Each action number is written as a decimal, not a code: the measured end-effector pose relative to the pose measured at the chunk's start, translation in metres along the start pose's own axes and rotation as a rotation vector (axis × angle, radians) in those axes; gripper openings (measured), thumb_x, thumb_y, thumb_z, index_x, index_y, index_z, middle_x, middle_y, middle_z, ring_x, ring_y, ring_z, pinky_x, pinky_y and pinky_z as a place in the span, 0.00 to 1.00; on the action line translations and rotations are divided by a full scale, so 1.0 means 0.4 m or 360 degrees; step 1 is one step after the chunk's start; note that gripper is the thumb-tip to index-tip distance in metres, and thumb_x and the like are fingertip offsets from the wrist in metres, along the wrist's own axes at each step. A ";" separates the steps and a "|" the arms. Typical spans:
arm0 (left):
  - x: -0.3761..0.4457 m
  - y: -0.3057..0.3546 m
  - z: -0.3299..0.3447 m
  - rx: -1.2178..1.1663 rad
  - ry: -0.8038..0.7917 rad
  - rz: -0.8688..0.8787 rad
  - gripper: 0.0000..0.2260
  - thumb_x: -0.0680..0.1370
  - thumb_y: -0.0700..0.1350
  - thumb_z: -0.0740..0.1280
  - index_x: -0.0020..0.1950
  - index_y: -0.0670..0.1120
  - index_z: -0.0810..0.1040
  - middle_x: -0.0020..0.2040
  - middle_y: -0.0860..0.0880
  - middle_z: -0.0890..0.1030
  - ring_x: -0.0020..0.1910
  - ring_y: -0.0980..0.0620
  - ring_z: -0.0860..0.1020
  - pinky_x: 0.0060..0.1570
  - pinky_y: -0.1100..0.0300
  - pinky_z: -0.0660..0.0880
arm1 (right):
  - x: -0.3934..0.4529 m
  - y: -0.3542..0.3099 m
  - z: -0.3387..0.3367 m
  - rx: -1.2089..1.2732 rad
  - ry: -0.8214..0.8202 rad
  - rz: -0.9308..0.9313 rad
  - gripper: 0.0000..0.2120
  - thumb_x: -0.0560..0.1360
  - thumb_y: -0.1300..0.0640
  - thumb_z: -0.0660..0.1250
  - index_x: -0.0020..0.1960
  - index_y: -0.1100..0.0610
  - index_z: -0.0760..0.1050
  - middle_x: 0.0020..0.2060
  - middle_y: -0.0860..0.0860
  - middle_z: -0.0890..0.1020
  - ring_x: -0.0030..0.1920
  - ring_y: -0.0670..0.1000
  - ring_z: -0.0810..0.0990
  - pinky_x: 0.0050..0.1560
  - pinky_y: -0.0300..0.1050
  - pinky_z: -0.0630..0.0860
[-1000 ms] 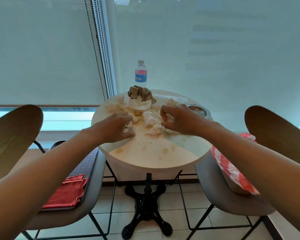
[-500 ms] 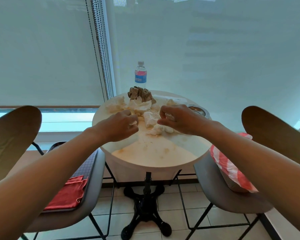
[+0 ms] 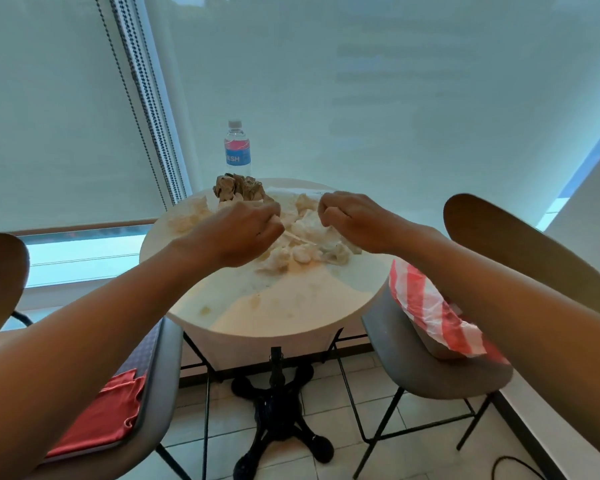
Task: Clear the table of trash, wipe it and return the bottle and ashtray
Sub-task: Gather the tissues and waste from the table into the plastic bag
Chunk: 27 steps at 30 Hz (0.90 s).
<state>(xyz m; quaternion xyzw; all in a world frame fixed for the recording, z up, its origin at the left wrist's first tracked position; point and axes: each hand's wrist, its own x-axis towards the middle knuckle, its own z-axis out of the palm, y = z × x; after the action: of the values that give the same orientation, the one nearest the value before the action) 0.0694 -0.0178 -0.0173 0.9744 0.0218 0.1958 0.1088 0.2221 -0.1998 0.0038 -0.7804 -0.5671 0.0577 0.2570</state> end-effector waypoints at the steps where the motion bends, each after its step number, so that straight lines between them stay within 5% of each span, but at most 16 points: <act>1: 0.014 0.011 0.007 -0.0013 -0.0006 0.0014 0.14 0.78 0.53 0.49 0.41 0.48 0.68 0.36 0.50 0.73 0.34 0.49 0.73 0.35 0.52 0.71 | -0.009 0.016 -0.011 0.0018 0.0010 0.0001 0.09 0.79 0.58 0.55 0.45 0.58 0.71 0.42 0.53 0.78 0.44 0.53 0.74 0.45 0.49 0.69; 5: 0.075 0.068 0.048 -0.0050 -0.0064 -0.0010 0.11 0.77 0.55 0.49 0.44 0.52 0.67 0.41 0.48 0.73 0.39 0.47 0.73 0.42 0.47 0.74 | -0.043 0.100 -0.057 0.0101 0.0079 0.0039 0.04 0.80 0.64 0.55 0.54 0.59 0.65 0.43 0.54 0.74 0.41 0.52 0.70 0.42 0.47 0.67; 9: 0.147 0.160 0.098 -0.0021 -0.0168 -0.0045 0.12 0.76 0.55 0.49 0.49 0.52 0.68 0.48 0.48 0.72 0.44 0.46 0.74 0.49 0.47 0.74 | -0.087 0.199 -0.099 0.0082 0.0016 0.0114 0.09 0.76 0.60 0.54 0.52 0.49 0.58 0.41 0.52 0.71 0.39 0.55 0.70 0.39 0.54 0.69; 15: 0.299 0.313 0.219 -0.0010 -0.0296 -0.0001 0.09 0.81 0.47 0.55 0.54 0.48 0.72 0.50 0.47 0.71 0.47 0.46 0.73 0.55 0.46 0.72 | -0.201 0.389 -0.197 -0.0189 -0.0127 0.0214 0.09 0.81 0.51 0.64 0.60 0.51 0.71 0.54 0.51 0.73 0.52 0.51 0.74 0.52 0.44 0.66; 22: 0.470 0.472 0.385 -0.0005 -0.0636 -0.0055 0.11 0.83 0.45 0.53 0.62 0.52 0.71 0.58 0.47 0.71 0.56 0.43 0.74 0.61 0.43 0.70 | -0.337 0.624 -0.278 -0.0339 -0.0210 0.0301 0.03 0.79 0.49 0.68 0.52 0.45 0.78 0.49 0.46 0.77 0.51 0.47 0.75 0.53 0.43 0.70; 27: 0.554 0.523 0.489 -0.0002 -0.0886 -0.0028 0.14 0.83 0.42 0.55 0.67 0.52 0.71 0.61 0.47 0.71 0.59 0.44 0.75 0.63 0.45 0.71 | -0.401 0.715 -0.288 -0.0219 -0.0231 0.0430 0.10 0.81 0.53 0.64 0.58 0.53 0.81 0.46 0.43 0.77 0.51 0.47 0.77 0.51 0.40 0.70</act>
<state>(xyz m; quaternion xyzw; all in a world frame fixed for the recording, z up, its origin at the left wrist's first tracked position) 0.3494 -0.2428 -0.0637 0.9904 -0.0005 -0.0804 0.1129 0.4547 -0.4495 -0.0628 -0.8590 -0.4768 0.1091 0.1512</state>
